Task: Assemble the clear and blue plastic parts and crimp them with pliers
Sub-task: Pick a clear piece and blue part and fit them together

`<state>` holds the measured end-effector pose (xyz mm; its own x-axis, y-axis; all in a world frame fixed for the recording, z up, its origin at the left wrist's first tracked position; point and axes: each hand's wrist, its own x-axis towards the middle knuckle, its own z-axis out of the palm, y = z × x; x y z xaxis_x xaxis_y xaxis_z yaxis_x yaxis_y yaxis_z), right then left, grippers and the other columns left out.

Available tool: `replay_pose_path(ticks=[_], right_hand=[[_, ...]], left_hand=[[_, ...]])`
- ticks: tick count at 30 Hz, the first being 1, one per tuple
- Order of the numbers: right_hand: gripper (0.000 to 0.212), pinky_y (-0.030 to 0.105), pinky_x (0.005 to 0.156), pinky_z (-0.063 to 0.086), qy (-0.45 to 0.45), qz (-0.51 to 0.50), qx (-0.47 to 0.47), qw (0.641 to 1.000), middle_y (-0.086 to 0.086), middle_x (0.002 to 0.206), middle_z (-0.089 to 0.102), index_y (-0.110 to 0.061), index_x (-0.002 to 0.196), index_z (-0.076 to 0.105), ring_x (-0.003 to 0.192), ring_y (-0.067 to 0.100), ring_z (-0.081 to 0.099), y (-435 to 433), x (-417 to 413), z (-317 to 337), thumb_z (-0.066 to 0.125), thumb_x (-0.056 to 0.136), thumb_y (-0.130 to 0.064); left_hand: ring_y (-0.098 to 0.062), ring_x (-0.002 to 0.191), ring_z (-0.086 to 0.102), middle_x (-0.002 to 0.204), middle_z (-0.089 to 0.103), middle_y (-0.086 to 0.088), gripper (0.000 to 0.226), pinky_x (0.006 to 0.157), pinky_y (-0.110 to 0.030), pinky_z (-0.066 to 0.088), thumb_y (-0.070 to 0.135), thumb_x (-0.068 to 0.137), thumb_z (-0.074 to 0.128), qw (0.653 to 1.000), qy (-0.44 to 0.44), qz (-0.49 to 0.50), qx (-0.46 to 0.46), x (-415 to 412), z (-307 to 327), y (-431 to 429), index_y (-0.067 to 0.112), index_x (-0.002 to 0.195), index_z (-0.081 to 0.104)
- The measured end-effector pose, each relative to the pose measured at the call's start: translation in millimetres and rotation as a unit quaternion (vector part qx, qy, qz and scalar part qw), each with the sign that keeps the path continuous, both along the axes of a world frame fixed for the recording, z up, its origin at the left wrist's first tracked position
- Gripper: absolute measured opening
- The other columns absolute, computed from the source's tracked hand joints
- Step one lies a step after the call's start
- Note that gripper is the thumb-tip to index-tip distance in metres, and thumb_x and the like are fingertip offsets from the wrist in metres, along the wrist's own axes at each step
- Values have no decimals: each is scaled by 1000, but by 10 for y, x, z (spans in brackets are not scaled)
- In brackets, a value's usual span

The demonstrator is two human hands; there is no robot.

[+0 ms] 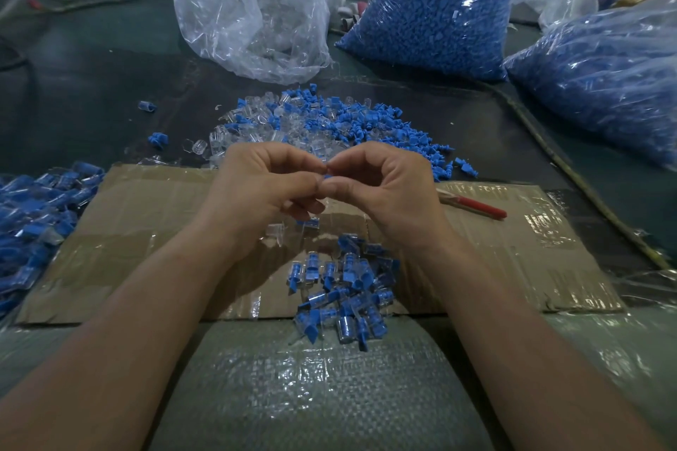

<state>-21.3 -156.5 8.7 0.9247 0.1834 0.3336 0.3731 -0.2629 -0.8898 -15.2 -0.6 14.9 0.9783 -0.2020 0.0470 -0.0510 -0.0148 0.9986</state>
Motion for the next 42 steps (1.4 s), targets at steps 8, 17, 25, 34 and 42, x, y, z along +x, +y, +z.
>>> replay_pose_path(ticks=[8,17,25,34,42], right_hand=[[24,18,74,53,-39,28,6,999,-10,83,67,-18,90,67,79,5,67,4,-14,-15,71,72,-2],[28,15,72,52,-73,12,10,997,-19,77,67,-17,97,67,78,3,67,-37,17,-36,70,73,-3],[32,14,72,51,-121,0,-52,991,-13,83,63,-14,101,63,78,1,64,-34,16,-41,72,71,-5],[29,15,72,52,-108,-3,-89,990,-11,82,63,-17,97,64,79,6,64,-34,-14,-4,73,72,-8],[29,10,69,45,31,-193,-207,959,-22,82,61,-28,96,67,76,-6,58,-520,75,157,75,70,-37]], left_hand=[[-11,45,59,58,66,-4,11,43,-16,45,9,61,68,998,60,-9,-35,29,8,33,7,71,65],[-14,48,63,61,68,-9,18,41,-16,47,8,55,67,991,86,-44,-89,51,17,40,5,72,64],[-13,47,63,57,67,-7,19,42,-16,47,9,56,66,995,67,-37,-63,36,18,25,3,73,62],[-12,48,62,59,67,-7,18,43,-16,47,11,58,66,997,55,-34,-42,50,-5,28,3,73,63],[-13,49,63,59,68,-8,17,45,-17,49,13,58,67,997,53,-10,-63,84,-39,52,4,72,64]])
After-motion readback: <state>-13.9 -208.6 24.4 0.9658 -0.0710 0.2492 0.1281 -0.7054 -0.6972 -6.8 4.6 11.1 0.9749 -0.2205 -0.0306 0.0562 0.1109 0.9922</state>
